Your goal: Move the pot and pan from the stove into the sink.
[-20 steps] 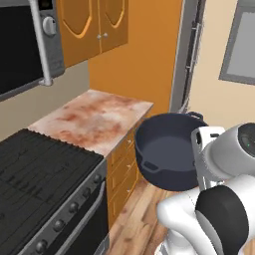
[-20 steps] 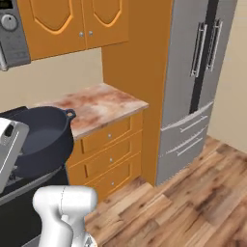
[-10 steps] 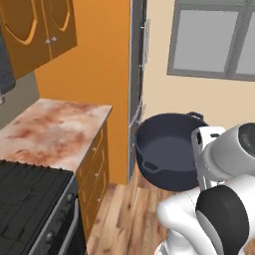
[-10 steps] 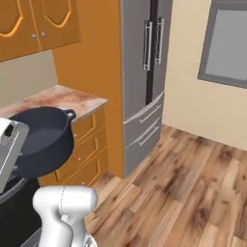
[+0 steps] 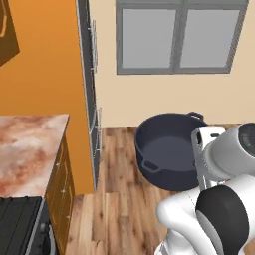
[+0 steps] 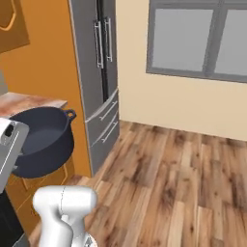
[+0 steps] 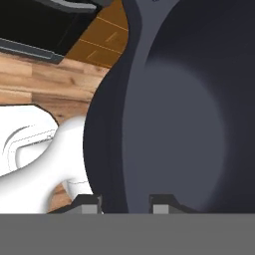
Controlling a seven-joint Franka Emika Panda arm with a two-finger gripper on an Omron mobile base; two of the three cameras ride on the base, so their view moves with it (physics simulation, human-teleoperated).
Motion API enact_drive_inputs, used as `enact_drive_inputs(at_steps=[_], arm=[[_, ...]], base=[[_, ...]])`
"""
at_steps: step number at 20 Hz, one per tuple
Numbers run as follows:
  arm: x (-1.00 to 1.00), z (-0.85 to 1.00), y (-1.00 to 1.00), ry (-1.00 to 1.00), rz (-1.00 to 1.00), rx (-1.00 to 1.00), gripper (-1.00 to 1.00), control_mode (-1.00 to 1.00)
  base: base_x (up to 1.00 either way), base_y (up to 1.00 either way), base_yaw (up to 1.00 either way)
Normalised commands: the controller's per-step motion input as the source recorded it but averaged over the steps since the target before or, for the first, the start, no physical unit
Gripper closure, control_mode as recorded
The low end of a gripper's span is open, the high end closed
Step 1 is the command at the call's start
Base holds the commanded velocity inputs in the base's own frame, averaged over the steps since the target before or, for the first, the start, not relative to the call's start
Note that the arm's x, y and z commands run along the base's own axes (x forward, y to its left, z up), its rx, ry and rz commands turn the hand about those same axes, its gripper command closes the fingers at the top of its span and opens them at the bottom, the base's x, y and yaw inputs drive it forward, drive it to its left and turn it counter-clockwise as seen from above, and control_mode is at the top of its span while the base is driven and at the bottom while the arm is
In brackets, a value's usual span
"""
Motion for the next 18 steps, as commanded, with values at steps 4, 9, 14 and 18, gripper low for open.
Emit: enact_drive_inputs(at_steps=[4, 9, 14, 18], arm=[[0.00, 0.00, 0.00, 0.00, 0.00, 0.00, 1.00, 1.00], [0.00, 0.00, 0.00, 0.00, 0.00, 0.00, 1.00, 1.00], [0.00, 0.00, 0.00, 0.00, 0.00, 0.00, 1.00, 1.00], [0.00, 0.00, 0.00, 0.00, 0.00, 0.00, 1.00, 1.00]], base=[[0.01, 0.00, -0.47], [0.02, 0.00, -0.47], [0.02, 0.00, -0.47], [0.02, 0.00, -0.47]])
